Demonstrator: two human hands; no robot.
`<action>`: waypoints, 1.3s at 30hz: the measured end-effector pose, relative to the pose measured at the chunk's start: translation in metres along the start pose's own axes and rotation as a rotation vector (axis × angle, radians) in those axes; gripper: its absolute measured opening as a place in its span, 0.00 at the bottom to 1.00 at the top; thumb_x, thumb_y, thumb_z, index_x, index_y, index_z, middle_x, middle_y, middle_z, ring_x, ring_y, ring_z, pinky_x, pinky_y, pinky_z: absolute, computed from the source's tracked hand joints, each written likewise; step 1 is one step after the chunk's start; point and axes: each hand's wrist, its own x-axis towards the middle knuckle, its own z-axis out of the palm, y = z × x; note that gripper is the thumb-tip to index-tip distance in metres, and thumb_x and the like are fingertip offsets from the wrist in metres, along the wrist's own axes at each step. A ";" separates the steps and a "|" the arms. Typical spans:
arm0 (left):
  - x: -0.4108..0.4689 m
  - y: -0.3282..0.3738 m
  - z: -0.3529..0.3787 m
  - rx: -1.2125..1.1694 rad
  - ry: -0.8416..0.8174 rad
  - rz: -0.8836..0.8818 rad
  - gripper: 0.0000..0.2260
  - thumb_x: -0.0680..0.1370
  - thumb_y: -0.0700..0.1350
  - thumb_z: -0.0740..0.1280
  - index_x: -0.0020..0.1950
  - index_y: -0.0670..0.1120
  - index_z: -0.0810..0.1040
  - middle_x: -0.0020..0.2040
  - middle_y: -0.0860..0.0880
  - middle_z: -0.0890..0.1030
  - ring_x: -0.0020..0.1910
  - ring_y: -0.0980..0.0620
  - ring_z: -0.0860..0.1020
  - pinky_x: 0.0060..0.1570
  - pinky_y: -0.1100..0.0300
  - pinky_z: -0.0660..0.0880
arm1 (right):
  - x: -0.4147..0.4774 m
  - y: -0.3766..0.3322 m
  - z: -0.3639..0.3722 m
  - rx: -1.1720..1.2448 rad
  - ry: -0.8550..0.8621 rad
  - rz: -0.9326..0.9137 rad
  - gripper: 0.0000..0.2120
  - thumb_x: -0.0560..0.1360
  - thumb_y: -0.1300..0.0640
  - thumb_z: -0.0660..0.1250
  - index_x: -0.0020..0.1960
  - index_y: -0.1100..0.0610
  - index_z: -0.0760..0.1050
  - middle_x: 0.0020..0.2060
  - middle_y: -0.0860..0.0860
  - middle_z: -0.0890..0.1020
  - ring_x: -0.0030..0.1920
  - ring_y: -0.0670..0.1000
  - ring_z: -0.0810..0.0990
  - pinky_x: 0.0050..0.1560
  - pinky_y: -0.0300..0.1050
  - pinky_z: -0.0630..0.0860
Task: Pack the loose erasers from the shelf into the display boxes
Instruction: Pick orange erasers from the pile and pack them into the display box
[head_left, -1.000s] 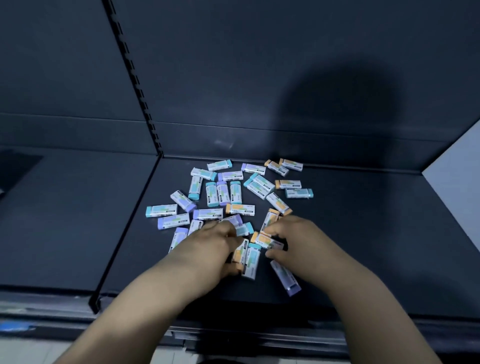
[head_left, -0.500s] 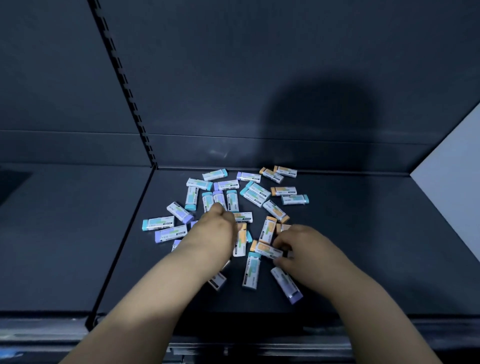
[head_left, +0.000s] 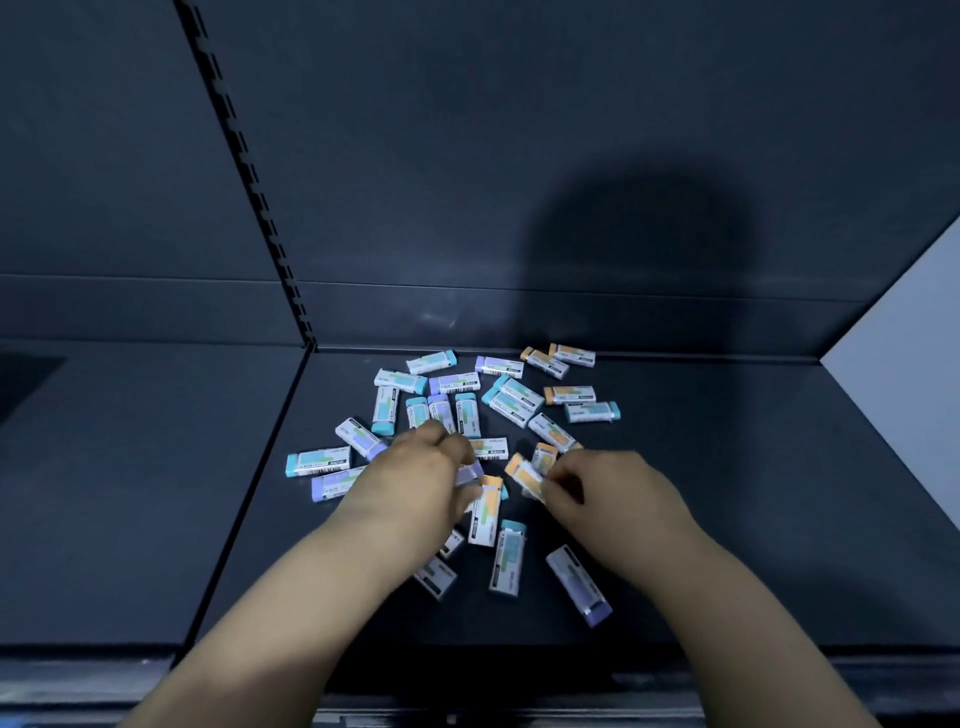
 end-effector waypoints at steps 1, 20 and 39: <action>-0.002 0.000 0.000 0.012 -0.038 0.050 0.20 0.77 0.55 0.63 0.67 0.51 0.68 0.62 0.52 0.68 0.64 0.51 0.67 0.61 0.59 0.67 | 0.002 -0.002 0.000 0.080 -0.021 0.027 0.09 0.75 0.47 0.60 0.48 0.48 0.78 0.43 0.45 0.81 0.44 0.48 0.78 0.44 0.45 0.77; 0.000 0.005 0.014 0.202 -0.164 0.140 0.34 0.72 0.56 0.69 0.73 0.51 0.58 0.66 0.51 0.61 0.68 0.50 0.60 0.67 0.54 0.62 | 0.021 -0.001 0.002 -0.065 -0.166 -0.215 0.30 0.69 0.46 0.71 0.68 0.48 0.66 0.64 0.45 0.68 0.65 0.48 0.62 0.66 0.43 0.62; 0.000 0.010 0.008 0.312 -0.085 0.103 0.31 0.72 0.59 0.65 0.72 0.53 0.60 0.67 0.53 0.65 0.67 0.52 0.61 0.63 0.57 0.59 | 0.037 -0.003 0.006 0.051 -0.246 -0.198 0.28 0.65 0.53 0.73 0.62 0.50 0.66 0.57 0.48 0.65 0.61 0.49 0.62 0.60 0.45 0.68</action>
